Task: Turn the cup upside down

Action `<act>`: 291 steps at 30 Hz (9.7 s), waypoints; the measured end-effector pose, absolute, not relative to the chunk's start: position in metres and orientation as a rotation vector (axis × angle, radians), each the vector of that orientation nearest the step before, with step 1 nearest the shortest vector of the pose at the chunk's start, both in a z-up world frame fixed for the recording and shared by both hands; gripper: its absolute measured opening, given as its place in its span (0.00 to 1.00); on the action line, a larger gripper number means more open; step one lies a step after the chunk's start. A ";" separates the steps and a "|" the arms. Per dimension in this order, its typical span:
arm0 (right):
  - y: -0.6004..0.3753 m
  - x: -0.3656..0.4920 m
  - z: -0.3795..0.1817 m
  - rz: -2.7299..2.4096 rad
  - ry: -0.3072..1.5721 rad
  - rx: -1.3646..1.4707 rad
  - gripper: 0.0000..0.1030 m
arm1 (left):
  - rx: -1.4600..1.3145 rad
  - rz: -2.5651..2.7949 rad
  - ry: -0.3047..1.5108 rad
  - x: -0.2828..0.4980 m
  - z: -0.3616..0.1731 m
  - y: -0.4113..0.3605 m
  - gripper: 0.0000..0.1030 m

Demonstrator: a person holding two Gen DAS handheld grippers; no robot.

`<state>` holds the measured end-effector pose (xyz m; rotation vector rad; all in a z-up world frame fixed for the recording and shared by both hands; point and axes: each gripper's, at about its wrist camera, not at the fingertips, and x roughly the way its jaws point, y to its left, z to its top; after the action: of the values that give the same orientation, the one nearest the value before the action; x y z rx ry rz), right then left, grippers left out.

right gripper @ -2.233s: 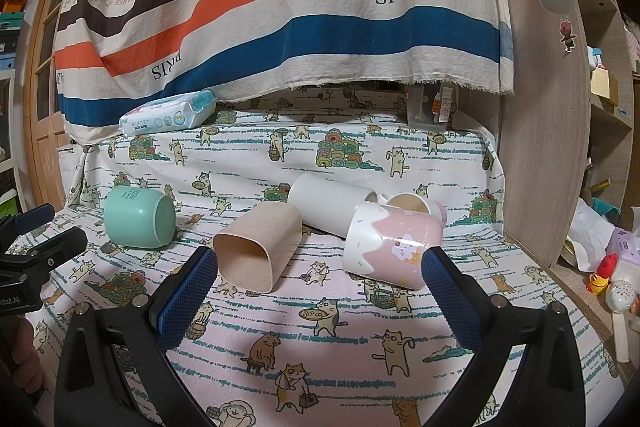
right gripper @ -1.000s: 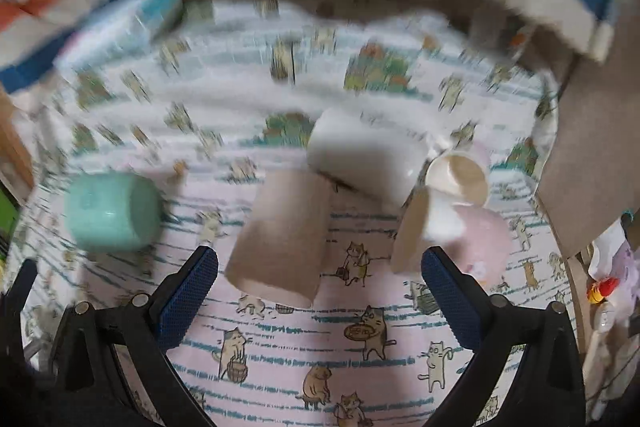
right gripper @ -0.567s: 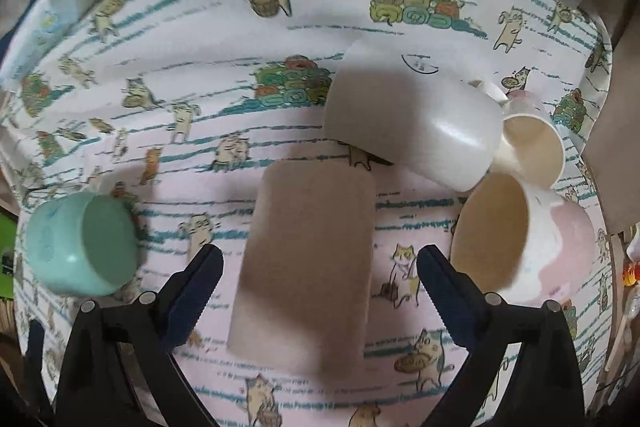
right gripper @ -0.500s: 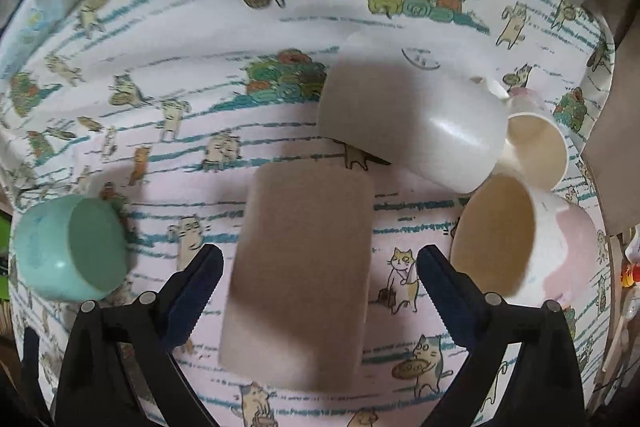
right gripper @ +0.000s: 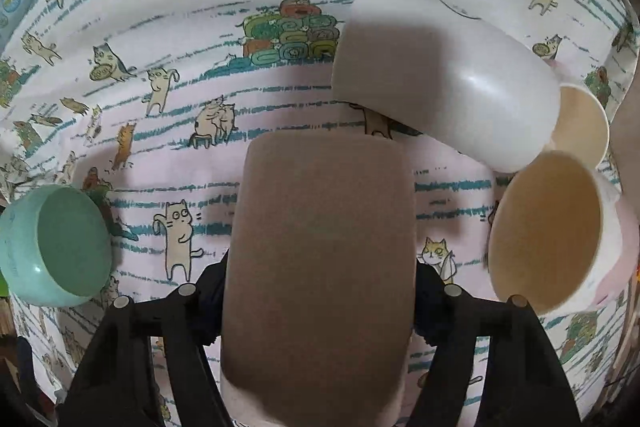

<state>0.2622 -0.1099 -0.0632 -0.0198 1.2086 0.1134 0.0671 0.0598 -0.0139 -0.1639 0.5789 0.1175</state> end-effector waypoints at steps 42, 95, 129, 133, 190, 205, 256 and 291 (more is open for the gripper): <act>-0.126 0.104 -0.046 0.269 1.006 -0.020 0.68 | -0.112 0.137 0.519 0.060 -0.011 0.052 1.00; -0.237 0.028 -0.011 0.133 0.246 -0.034 1.00 | -0.087 0.122 0.505 0.052 -0.008 0.038 1.00; -0.267 0.029 -0.009 -0.131 0.244 0.048 1.00 | -0.210 -0.007 0.971 0.124 0.002 -0.076 0.93; -0.269 0.028 -0.009 -0.130 0.240 0.063 1.00 | -0.225 -0.024 1.011 0.129 -0.008 -0.081 0.91; -0.266 0.029 -0.010 -0.115 0.240 0.049 1.00 | -0.041 -0.100 0.766 0.052 0.045 -0.095 0.63; -0.266 0.025 -0.009 -0.072 0.234 0.053 1.00 | -0.128 -0.225 0.856 0.042 0.019 -0.090 0.67; -0.262 0.027 -0.009 -0.070 0.237 0.048 1.00 | 0.016 -0.115 0.366 0.014 0.015 -0.045 0.99; -0.249 0.028 -0.011 -0.020 0.243 -0.002 1.00 | -0.022 0.037 0.317 -0.009 0.005 0.007 1.00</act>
<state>0.0283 -0.2488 -0.0106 -0.0020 0.2431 -0.0202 -0.0091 0.0065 0.0049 -0.0221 0.3168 0.0371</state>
